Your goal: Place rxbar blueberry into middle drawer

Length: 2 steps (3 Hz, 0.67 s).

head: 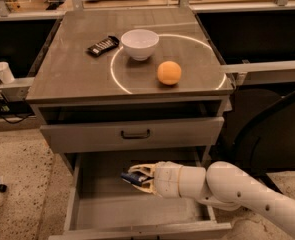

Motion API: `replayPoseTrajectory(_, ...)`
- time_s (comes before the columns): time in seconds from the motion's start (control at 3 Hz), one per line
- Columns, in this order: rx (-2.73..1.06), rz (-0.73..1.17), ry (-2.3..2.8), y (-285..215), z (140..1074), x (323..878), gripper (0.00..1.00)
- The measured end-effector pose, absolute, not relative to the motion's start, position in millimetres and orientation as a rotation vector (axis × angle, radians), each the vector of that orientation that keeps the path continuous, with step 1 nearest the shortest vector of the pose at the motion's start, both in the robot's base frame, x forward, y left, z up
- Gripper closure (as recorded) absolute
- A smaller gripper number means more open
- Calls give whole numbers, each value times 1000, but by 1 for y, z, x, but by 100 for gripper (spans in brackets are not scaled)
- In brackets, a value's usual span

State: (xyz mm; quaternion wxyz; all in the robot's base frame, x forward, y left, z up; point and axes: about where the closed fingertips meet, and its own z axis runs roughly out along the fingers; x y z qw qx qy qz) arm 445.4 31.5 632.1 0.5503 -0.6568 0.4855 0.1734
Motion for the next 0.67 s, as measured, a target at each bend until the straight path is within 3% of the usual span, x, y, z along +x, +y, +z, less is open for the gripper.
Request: replayPoseTrajectory(0.67,-1503,446,1205,16,608,466,100)
